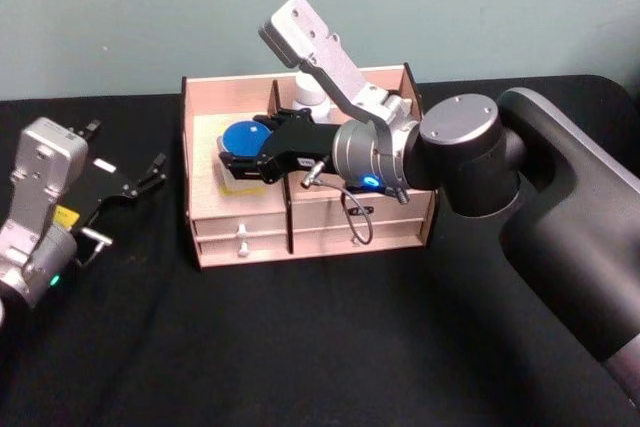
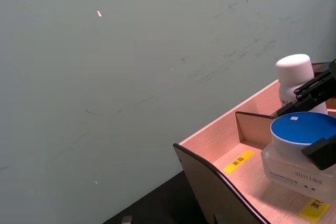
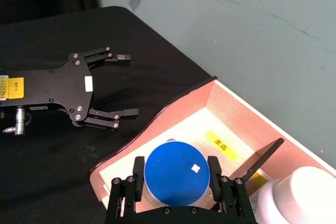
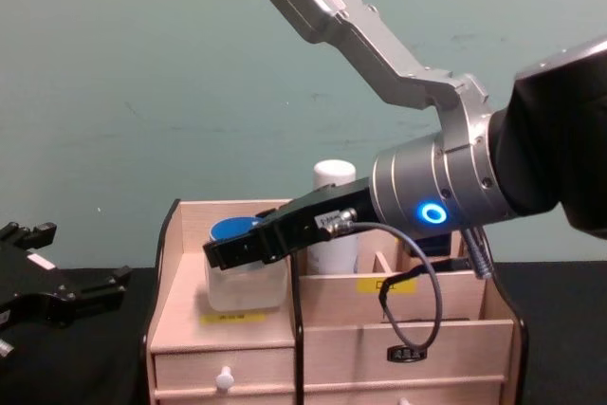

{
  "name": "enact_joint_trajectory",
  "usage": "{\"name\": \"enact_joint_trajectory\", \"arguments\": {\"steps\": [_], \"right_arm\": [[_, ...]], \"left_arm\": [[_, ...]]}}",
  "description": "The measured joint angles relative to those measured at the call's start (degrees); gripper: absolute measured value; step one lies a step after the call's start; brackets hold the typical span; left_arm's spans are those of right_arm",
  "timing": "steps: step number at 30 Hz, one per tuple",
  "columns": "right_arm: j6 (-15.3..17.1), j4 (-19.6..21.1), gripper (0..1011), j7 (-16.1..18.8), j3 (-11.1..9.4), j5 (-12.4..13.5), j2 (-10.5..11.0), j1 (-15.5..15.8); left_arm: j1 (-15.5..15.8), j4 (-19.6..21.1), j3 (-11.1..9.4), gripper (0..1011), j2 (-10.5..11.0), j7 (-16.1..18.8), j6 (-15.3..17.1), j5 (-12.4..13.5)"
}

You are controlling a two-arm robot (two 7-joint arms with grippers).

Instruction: Pick up the facial cleanser and watermelon frost from the table and place them into the tiered storage box.

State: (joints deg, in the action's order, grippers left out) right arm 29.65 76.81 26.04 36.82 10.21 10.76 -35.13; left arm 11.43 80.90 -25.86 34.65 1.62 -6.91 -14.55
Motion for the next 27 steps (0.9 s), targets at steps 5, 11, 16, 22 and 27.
{"name": "enact_joint_trajectory", "arguments": {"steps": [5,11,16,22,27], "right_arm": [[0.0,0.0,730,0.01,-0.01,0.0,0.02,0.01],[0.0,0.0,730,0.03,-0.01,0.02,0.04,0.01],[0.0,0.01,730,0.03,0.0,0.03,0.06,0.01],[-0.04,0.04,754,0.03,0.0,0.07,0.09,0.01],[-0.04,0.06,893,0.03,-0.01,0.1,0.1,0.01]], "left_arm": [[0.0,0.0,0.0,1010,0.0,0.0,0.0,0.0],[0.0,0.0,0.0,1010,0.0,0.0,0.0,0.0],[0.0,0.0,0.0,1010,0.0,0.0,0.0,0.0],[0.0,0.0,0.0,1010,0.0,0.0,0.0,0.0],[0.0,0.0,0.0,1010,0.0,0.0,0.0,0.0]]}}
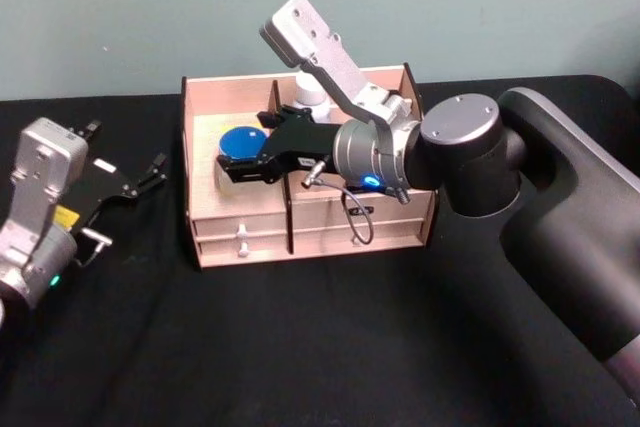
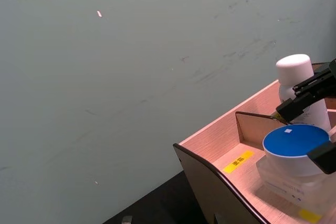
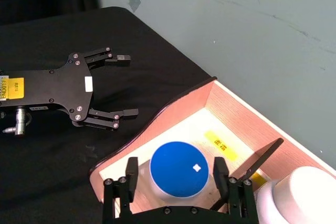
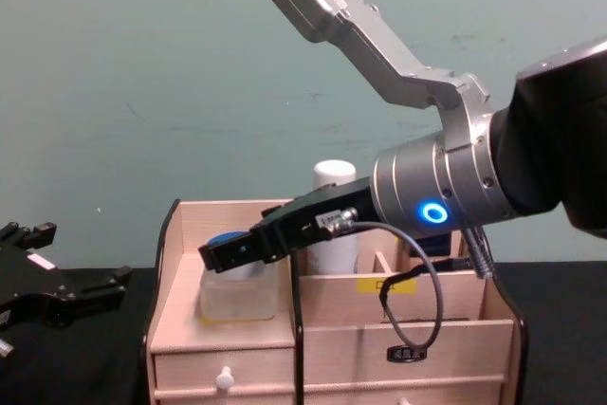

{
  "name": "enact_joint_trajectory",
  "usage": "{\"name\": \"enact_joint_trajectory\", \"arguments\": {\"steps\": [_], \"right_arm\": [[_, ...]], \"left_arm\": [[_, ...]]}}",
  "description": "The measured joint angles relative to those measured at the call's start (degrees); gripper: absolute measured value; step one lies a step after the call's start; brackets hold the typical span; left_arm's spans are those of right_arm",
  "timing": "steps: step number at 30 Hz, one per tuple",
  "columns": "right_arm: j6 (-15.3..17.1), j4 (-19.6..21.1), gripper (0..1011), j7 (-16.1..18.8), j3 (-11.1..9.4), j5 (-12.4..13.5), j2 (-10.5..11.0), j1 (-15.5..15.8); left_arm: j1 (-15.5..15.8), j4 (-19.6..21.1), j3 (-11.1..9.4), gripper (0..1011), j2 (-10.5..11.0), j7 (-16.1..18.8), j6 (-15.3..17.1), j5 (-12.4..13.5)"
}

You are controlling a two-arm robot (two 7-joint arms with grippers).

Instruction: Pick up the facial cleanser and watermelon frost from the table and place them into the tiered storage box.

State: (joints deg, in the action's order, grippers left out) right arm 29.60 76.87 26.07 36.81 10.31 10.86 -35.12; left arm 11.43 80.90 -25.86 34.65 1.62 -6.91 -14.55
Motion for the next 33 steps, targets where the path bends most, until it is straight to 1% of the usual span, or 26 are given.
{"name": "enact_joint_trajectory", "arguments": {"steps": [3,5,12,17,21,25,26,29,30,32,33], "right_arm": [[0.0,0.02,971,0.0,0.0,0.01,0.0,0.0],[0.0,0.02,1000,0.0,0.0,0.01,0.0,0.0],[-0.13,0.09,1002,0.01,-0.11,0.01,-0.03,0.09],[-0.99,1.54,1003,0.23,-0.65,-0.04,0.36,0.62],[-1.56,4.03,1002,0.26,-1.08,-0.17,1.28,1.31],[-2.56,7.51,1002,-0.44,-1.45,-1.04,2.61,2.52],[-2.97,9.13,1002,-0.92,-1.84,-1.33,3.17,3.25],[-3.42,11.52,1003,-1.6,-2.71,-1.48,3.93,4.56],[-3.69,13.18,1003,-2.15,-3.49,-1.49,4.52,5.62],[-3.93,14.79,1003,-2.8,-4.33,-1.56,5.12,6.73],[-4.22,16.31,1002,-3.66,-5.21,-1.81,5.73,7.72]], "left_arm": [[0.0,0.0,0.0,1010,0.0,0.0,0.0,0.0],[0.0,0.0,0.0,1009,0.0,0.0,0.0,0.0],[0.0,0.0,0.0,1010,0.0,0.0,0.0,0.0],[0.0,0.0,0.0,1010,0.0,0.0,0.0,0.0],[0.0,0.0,0.0,1009,0.0,0.0,0.0,0.0],[0.0,0.0,0.0,1010,0.0,0.0,0.0,0.0],[0.0,0.0,0.0,1010,0.0,0.0,0.0,0.0],[0.0,0.0,0.0,1010,0.0,0.0,0.0,0.0],[-0.01,0.0,0.0,1010,0.0,0.0,0.0,0.0],[0.0,0.0,0.0,1010,0.0,0.0,0.0,0.0],[0.0,0.0,0.0,1010,0.0,0.0,0.0,0.0]]}}
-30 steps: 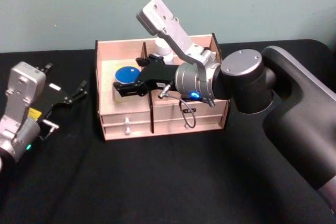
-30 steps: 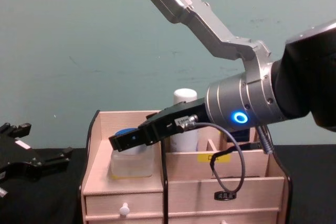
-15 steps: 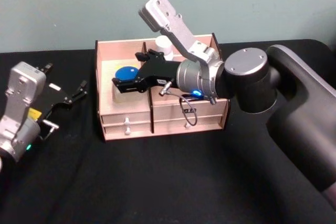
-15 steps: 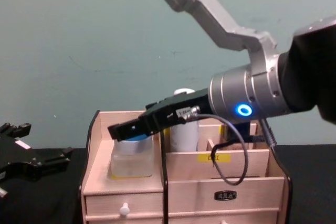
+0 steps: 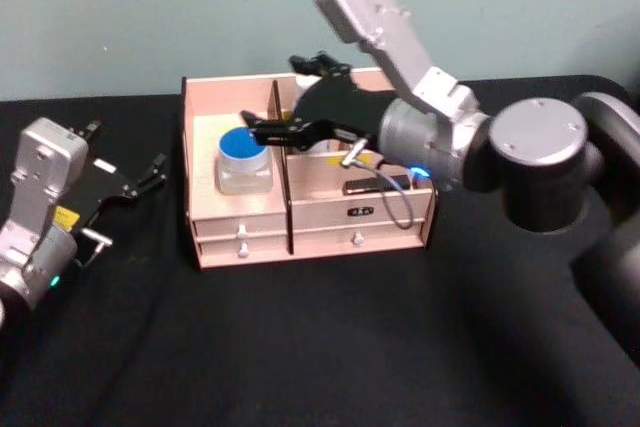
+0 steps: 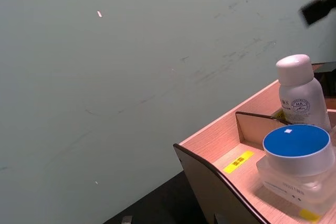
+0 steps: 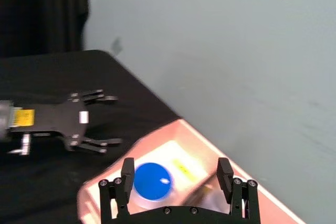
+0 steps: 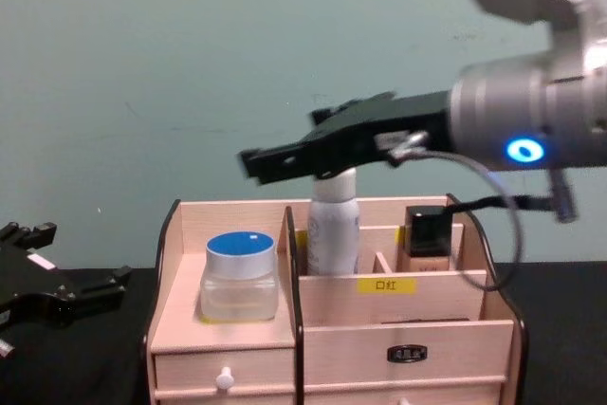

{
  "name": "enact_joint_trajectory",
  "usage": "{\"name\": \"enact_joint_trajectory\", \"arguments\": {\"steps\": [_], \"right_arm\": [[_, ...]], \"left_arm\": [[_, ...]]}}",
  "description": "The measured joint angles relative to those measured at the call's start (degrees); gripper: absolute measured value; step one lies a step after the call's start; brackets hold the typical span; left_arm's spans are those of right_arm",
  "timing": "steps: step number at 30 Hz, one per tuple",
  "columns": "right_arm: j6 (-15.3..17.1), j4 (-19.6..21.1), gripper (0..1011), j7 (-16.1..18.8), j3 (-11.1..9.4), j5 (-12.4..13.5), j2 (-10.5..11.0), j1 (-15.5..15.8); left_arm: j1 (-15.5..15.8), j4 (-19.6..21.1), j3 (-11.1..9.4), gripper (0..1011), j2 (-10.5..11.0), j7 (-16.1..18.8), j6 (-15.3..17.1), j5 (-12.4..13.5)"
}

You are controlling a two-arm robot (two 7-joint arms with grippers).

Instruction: Pick up the facial cleanser and watermelon frost from the table and place them into the tiered storage box.

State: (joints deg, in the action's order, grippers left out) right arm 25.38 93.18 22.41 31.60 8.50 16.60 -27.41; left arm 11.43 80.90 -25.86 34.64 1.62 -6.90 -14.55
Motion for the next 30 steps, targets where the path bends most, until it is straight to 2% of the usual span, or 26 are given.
{"name": "enact_joint_trajectory", "arguments": {"steps": [5,9,15,26,30], "right_arm": [[-1.29,4.05,1002,-3.01,-3.74,-0.63,1.78,3.7],[-2.98,7.19,1002,-7.08,-7.88,-2.28,3.71,7.71],[-4.72,9.29,1002,-11.18,-12.48,-3.72,4.99,12.58],[-8.22,8.26,1002,-16.33,-17.67,-6.62,5.36,18.91],[-9.78,7.04,1002,-18.14,-18.61,-8.13,5.09,20.46]], "left_arm": [[0.0,0.0,0.0,1009,0.0,0.0,0.0,0.0],[0.0,0.0,0.0,1009,0.0,0.0,0.0,0.0],[0.0,0.0,0.0,1010,0.0,0.0,0.0,0.0],[0.0,0.0,0.0,1010,0.0,0.0,0.0,0.0],[0.0,0.0,0.0,1010,0.0,0.0,0.0,0.0]]}}
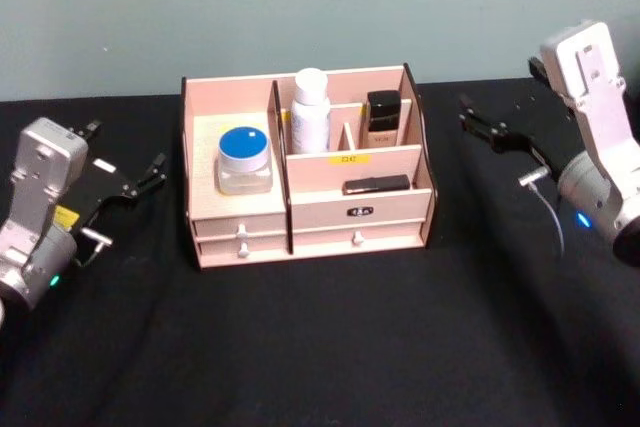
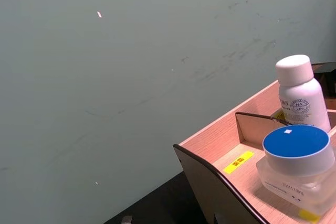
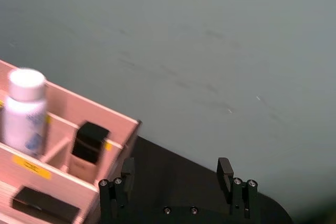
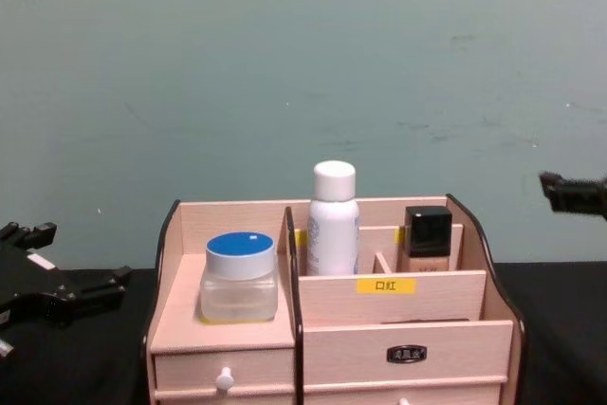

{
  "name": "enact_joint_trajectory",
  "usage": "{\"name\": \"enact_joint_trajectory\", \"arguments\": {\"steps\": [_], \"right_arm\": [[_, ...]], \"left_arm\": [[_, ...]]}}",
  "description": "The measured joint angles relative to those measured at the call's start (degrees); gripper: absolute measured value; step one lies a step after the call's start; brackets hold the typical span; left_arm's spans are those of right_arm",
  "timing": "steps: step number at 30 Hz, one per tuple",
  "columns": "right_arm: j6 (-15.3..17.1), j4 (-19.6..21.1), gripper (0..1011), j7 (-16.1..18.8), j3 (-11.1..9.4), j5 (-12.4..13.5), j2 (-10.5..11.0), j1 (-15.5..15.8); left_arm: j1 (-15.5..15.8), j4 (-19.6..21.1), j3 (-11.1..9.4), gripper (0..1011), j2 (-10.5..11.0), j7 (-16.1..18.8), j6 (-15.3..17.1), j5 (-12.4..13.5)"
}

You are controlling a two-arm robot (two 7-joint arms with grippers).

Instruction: Pick up the facial cleanser and watermelon frost from the table and place them into the tiered storage box.

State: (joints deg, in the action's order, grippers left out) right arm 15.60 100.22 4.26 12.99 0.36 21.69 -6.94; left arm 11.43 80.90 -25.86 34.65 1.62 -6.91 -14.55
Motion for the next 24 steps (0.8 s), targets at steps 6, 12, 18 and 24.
{"name": "enact_joint_trajectory", "arguments": {"steps": [6,12,18,24], "right_arm": [[-1.47,-3.06,1003,-1.2,-1.12,-1.05,-1.01,1.45],[-1.57,-5.8,1002,-0.71,-1.06,-1.97,-1.58,1.16],[-1.58,-5.96,1003,-0.53,-1.04,-2.04,-1.61,1.11],[-1.56,-5.76,1002,-0.57,-1.04,-2.02,-1.59,1.14]], "left_arm": [[0.0,0.0,0.0,1010,0.0,0.0,0.0,0.0],[0.0,0.01,0.0,1010,0.0,0.0,0.0,0.0],[0.0,0.0,0.0,1010,0.0,0.0,0.0,0.0],[0.0,0.0,0.0,1009,0.0,0.0,0.0,0.0]]}}
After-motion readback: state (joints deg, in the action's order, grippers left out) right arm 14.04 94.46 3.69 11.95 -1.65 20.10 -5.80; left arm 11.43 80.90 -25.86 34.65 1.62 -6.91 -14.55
